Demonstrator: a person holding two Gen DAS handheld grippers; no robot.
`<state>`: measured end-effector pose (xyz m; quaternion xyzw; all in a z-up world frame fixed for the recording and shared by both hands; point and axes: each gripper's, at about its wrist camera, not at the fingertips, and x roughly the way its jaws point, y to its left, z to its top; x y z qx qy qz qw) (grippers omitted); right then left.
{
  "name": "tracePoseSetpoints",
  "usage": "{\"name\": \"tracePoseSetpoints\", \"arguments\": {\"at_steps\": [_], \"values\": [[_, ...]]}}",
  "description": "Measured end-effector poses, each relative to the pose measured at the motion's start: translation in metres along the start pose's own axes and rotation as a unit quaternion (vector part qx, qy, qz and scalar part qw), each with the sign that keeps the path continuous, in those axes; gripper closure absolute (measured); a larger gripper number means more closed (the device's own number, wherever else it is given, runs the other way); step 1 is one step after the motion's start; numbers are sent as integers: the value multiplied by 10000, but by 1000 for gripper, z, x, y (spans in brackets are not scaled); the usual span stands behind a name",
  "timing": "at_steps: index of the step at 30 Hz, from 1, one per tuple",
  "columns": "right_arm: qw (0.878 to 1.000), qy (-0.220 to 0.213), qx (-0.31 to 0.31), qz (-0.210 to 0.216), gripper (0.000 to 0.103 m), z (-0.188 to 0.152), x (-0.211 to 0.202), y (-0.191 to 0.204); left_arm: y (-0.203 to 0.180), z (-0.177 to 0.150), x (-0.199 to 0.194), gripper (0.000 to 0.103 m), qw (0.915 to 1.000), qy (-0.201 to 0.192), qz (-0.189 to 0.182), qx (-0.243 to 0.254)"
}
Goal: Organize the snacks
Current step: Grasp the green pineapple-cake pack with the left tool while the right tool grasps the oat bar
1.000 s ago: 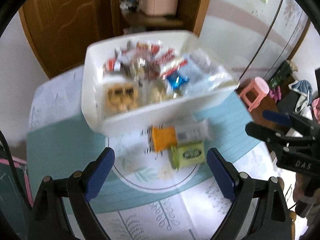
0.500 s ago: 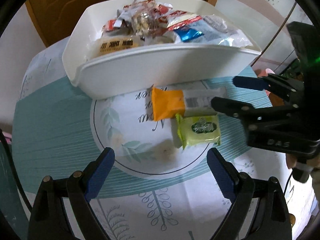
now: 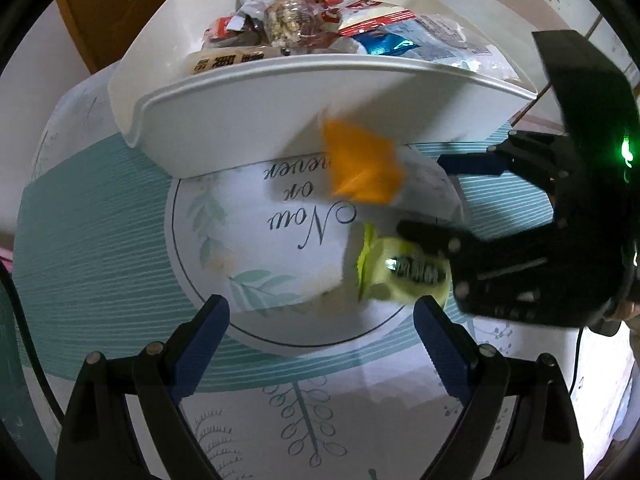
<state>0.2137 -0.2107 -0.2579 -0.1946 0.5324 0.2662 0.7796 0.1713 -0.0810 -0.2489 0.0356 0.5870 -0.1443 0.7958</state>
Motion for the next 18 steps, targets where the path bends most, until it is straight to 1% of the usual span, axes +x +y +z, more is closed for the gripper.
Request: {"name": "tracePoseSetpoints", "arguments": {"at_steps": [1,3,5,8,11,13,15,18], "values": [[10000,-27,-83,24,39,-3,-1,3,-1,2,-1,10,10000,-5,11,46],[9999,15,-97,93,49,-4,-2,4,-4,2,-1,10,9999,0,31,150],[9999,22,-21,133,62,-10,-8,3,-8,6,0,10,9997,34,3,224],[9993,-8,303,227,70,-21,-15,-1,-13,7,3,10,9994,132,-109,309],[9961,-49,815,336,74,-36,-22,-11,-18,11,11,10,9988,334,-237,280],[9913,-90,1243,435,77,-48,-29,-18,-20,14,17,10,9986,422,-295,123],[9864,-128,1565,481,89,-59,-34,-23,-20,21,22,10,9984,442,-327,-147],[9779,-159,1993,605,88,-73,-39,-29,-21,26,23,10,9971,416,-309,-553]]}}
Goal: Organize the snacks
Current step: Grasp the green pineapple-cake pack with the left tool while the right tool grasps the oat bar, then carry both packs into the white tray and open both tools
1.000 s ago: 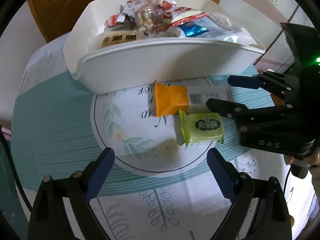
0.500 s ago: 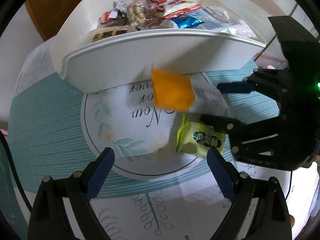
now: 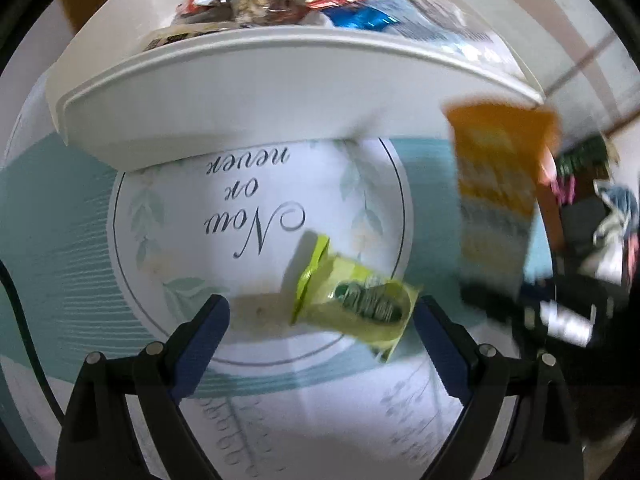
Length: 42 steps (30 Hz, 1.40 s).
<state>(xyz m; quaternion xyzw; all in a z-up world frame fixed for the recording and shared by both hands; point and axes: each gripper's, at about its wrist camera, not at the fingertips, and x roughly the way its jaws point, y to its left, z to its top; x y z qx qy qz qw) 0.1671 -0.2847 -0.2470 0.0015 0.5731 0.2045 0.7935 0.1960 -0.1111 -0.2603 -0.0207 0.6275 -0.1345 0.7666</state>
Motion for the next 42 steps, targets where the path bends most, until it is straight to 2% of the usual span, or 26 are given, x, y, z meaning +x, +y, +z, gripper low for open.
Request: {"name": "tracePoseSetpoints", "arguments": {"at_steps": [3,8,13,14,15,16,17,18,25,32,34,38,42], "values": [[9996,-31,264,25,88,-12,-4,-4,-6,5,5,10,9999,-5,-18,-119],[9989,-29,461,81,88,-24,-12,-13,-33,8,18,10,9984,131,162,524],[9987,-50,502,91,88,-26,-15,-5,-47,6,22,11,9927,192,431,1113],[9986,-53,528,87,88,-25,-14,-5,-49,5,22,21,9909,147,551,1216],[9984,-58,559,92,88,-26,-15,-6,-52,5,19,35,9890,51,581,1360],[9981,-66,596,101,88,-27,-15,-6,-57,2,16,44,9879,4,574,1437],[9979,-73,634,119,88,-27,-15,-7,-58,2,15,49,9870,6,562,1507],[9978,-74,653,131,88,-27,-15,-7,-59,2,15,50,9863,31,588,1542],[9978,-165,620,162,88,-23,-24,-4,-48,-8,-2,50,9892,-95,651,1313],[9971,-442,542,312,88,-14,-52,5,-51,-1,-55,50,9900,-505,619,1164],[9964,-558,510,371,88,-8,-63,10,-42,-1,-75,50,9891,-668,651,1137],[9950,-802,385,447,88,9,-86,18,-25,19,-115,50,9870,-998,723,1030],[9937,-1046,206,339,88,38,-107,28,-19,41,-141,50,9827,-1329,868,952]]}}
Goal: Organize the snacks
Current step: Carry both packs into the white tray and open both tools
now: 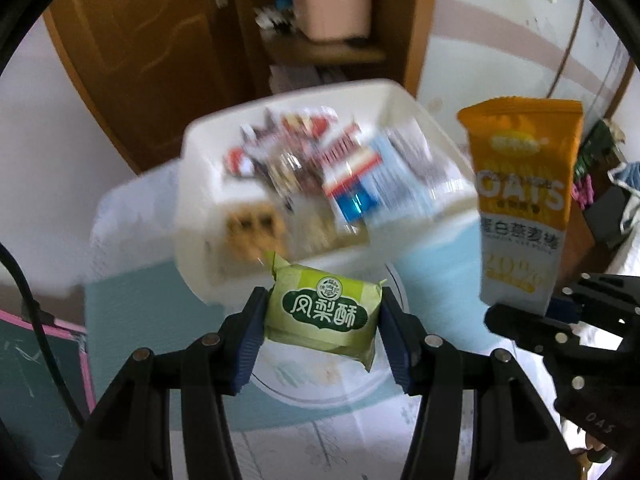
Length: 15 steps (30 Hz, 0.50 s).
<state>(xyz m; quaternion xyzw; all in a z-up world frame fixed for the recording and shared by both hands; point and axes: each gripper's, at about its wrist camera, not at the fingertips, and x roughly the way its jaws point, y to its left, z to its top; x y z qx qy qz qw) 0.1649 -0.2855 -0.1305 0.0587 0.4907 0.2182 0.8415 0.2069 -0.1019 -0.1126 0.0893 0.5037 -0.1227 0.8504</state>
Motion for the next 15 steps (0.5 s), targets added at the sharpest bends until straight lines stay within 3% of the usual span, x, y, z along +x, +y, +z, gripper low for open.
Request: {"name": "tracePoseSetpoints", "arguments": {"at_steps": [10,15], "values": [[9966,-594,-231,-526,88,76,-33,14,20,60,-45,50,9969,-692,343,-171],[9948,-685,-313,-691,88,94,-40,20,25,78,-51,50,9946,-885,530,-147]]}}
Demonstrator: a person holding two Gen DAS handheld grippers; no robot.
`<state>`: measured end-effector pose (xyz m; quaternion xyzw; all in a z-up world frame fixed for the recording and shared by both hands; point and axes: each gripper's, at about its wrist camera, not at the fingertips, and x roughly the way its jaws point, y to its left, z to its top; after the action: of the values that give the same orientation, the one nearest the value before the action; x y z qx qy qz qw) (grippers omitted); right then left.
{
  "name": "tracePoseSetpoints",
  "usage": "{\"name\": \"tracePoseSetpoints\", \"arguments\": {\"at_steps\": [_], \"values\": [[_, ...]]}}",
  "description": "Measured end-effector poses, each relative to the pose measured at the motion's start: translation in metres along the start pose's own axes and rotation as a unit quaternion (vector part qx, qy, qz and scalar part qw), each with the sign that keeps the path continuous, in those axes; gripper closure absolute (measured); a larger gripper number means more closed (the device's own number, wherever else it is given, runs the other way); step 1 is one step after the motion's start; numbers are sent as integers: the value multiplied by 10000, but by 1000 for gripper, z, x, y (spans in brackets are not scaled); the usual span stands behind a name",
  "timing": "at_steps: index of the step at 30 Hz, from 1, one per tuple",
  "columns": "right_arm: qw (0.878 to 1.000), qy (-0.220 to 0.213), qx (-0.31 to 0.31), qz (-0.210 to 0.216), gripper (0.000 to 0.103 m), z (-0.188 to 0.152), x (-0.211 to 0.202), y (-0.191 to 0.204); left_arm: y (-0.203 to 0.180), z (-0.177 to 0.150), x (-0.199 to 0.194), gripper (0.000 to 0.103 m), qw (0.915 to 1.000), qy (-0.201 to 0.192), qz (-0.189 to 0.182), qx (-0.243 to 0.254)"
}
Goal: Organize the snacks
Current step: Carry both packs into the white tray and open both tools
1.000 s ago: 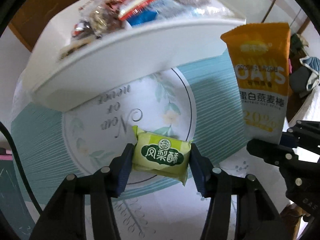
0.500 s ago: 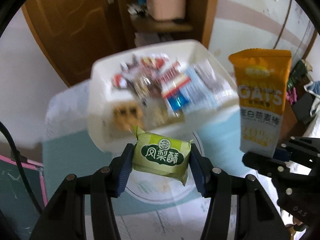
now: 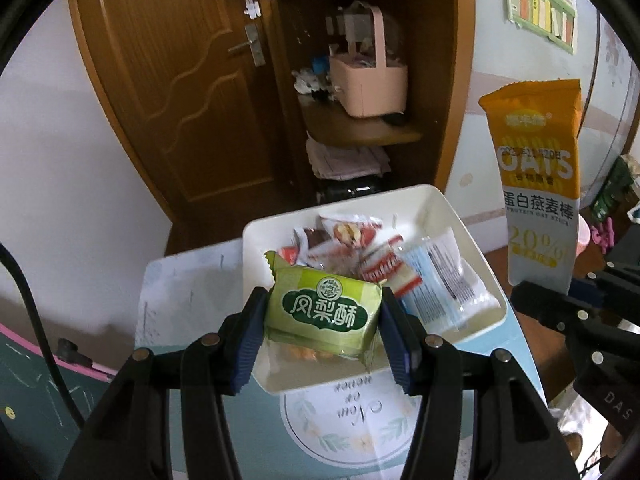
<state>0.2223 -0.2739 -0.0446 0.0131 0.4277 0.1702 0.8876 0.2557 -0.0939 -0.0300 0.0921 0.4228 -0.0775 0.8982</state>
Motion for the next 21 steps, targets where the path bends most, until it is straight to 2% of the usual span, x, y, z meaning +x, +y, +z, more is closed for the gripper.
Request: {"name": "tracePoseSetpoints", "arguments": {"at_steps": [16,19,21], "values": [[9992,144,314,-214,86,36,42,-8,13,18,45,48,9993,113,318,-154],[9986,233,353,-309,85,38,53,-7,15,18,52,41,9993,162,297,-177],[9982,314,392,-332,84,37,60,-7,17,17,56,29,9994,177,249,-179]]}}
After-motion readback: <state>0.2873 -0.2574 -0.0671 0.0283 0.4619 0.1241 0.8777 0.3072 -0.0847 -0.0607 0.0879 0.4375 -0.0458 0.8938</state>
